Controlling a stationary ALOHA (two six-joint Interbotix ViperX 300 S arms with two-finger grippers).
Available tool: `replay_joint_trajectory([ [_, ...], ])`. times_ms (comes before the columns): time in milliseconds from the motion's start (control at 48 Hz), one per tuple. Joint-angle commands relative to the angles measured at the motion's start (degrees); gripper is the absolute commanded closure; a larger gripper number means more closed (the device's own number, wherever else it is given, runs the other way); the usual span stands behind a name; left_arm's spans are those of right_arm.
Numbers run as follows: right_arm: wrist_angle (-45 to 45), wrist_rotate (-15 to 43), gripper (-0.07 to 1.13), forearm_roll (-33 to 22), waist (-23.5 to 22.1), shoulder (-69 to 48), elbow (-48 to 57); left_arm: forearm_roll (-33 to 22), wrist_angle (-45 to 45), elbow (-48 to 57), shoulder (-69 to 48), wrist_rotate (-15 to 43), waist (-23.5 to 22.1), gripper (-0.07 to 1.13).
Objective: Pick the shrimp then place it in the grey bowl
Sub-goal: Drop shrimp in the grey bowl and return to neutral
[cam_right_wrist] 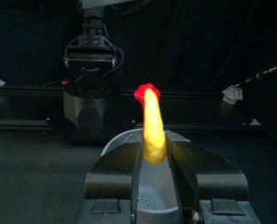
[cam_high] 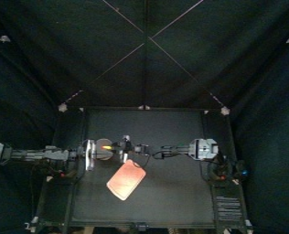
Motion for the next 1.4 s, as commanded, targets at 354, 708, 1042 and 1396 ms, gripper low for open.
replay_joint_trajectory([
  [354, -0.2, -0.1, 0.24, 1.8, -0.5, -1.5, -2.1, 0.1, -0.4, -1.0, 0.3, 0.0, 0.1, 1.00],
  [708, -3.7, -0.3, 0.24, 1.3, -1.0, -10.1, 10.0, 0.1, -0.5, -1.0, 0.3, 0.0, 0.1, 1.00],
  [1042, -7.6, -0.2, 0.24, 1.2, -1.0, -22.6, 27.2, 0.1, -0.5, -0.8, 0.3, 0.0, 0.1, 1.00],
  [1396, -8.0, -0.1, 0.24, 1.8, 0.6, -31.9, 38.4, 0.1, -0.5, -0.4, 0.3, 0.0, 0.1, 1.00],
])
